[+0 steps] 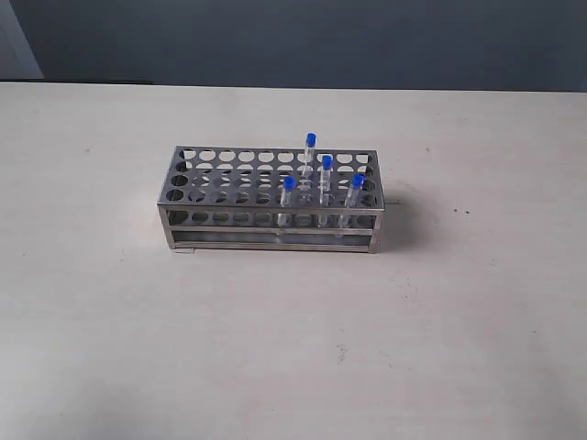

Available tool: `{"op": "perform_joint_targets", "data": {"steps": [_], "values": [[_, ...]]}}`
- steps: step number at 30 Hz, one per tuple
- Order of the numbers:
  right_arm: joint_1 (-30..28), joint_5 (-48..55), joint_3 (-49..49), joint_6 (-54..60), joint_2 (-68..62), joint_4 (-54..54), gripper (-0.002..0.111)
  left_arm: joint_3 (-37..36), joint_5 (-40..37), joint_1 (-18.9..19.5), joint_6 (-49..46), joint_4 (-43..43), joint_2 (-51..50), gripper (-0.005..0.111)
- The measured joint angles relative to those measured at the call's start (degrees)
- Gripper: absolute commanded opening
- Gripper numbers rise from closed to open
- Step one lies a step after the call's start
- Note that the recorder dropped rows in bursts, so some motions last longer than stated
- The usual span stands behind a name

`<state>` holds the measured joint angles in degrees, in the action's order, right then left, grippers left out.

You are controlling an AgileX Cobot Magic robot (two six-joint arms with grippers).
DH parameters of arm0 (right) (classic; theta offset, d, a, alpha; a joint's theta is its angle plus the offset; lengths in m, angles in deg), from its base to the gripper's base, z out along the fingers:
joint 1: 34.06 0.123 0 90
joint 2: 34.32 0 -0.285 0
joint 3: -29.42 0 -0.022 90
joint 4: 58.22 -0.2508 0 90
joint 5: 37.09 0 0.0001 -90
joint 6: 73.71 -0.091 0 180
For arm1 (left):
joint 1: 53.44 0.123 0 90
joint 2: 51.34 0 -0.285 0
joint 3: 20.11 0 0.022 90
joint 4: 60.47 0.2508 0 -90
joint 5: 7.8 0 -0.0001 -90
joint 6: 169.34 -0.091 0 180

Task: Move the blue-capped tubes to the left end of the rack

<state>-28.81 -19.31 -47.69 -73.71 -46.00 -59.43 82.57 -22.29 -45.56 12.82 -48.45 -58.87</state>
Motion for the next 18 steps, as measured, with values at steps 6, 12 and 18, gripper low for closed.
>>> {"op": "perform_joint_targets", "data": {"steps": [6, 12, 18], "values": [[0.0, 0.0, 0.0, 0.0, 0.0, 0.34, -0.001, 0.0, 0.0, 0.0, 0.0, 0.0, 0.0, 0.0], [0.0, -1.65, 0.0, 0.0, 0.0, 2.76, -0.001, 0.0, 0.0, 0.0, 0.0, 0.0, 0.0, 0.0], [0.0, -12.63, 0.0, -10.98, 0.0, -17.77, -0.001, 0.0, 0.0, 0.0, 0.0, 0.0, 0.0, 0.0]]}}
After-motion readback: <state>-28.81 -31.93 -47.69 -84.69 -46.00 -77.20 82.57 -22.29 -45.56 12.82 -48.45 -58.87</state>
